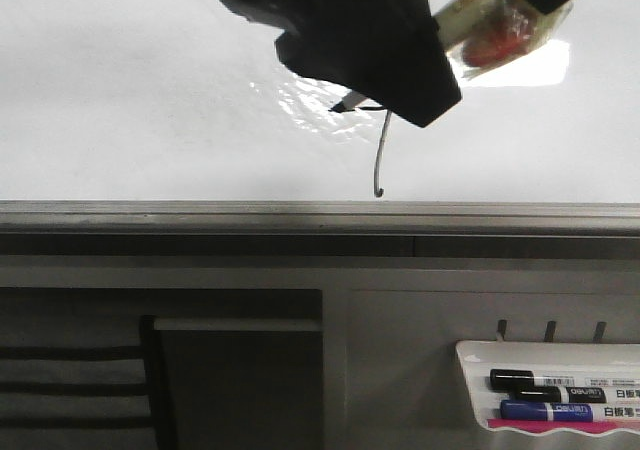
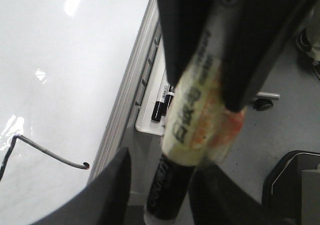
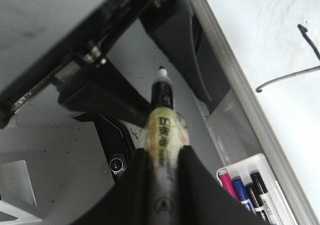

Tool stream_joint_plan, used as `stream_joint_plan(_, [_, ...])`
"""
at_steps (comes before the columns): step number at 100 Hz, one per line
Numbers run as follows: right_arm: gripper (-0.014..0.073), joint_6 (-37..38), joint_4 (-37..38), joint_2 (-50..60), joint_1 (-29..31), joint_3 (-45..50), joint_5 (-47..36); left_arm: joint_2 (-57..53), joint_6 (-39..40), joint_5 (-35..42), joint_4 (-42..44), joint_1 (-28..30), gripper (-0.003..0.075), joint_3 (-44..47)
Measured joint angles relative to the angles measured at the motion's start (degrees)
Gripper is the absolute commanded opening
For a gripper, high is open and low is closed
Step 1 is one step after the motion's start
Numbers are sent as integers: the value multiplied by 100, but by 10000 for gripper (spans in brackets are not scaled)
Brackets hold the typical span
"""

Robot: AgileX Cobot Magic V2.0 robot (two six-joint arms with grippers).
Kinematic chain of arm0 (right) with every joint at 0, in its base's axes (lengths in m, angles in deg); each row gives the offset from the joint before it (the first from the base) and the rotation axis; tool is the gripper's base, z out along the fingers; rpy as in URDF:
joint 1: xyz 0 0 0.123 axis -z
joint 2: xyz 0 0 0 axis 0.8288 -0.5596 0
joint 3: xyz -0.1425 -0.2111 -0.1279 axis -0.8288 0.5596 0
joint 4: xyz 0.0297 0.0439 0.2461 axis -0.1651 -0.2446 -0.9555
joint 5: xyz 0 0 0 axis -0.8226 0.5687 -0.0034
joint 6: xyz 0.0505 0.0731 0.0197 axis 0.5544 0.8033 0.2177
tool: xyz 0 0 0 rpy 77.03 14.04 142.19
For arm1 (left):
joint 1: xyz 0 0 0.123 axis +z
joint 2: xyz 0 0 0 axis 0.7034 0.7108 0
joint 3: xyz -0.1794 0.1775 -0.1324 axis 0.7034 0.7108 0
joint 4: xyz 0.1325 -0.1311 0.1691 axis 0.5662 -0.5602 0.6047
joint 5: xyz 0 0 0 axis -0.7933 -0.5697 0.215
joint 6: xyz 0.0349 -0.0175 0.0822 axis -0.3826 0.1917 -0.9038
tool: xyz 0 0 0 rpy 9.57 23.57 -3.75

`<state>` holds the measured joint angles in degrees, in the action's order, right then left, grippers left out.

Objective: Write number 7 on whiteboard

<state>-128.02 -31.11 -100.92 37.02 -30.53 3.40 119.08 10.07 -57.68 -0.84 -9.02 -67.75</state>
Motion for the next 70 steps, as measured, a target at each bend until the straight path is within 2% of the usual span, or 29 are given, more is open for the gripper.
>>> stream_joint_plan(35, [-15,-17,0,0,0,0,14,0,-166,-45,51,-12,-8,0])
stream_joint_plan(45, [92,-38,24,0,0,0,14,0,-215,-45,73,-25,-20,0])
stream_joint_plan(57, [298,-38,82,0,11,0,-58,0,-174,-70,38,-25,-20,0])
stream_joint_plan(64, [363,-26,117,0,11,-10,-47,0,-124,-29,15,-25,-20,0])
stream_joint_plan(70, [373,3,142,21,11,-39,-37,0,-90,-41,12,-25,-20,0])
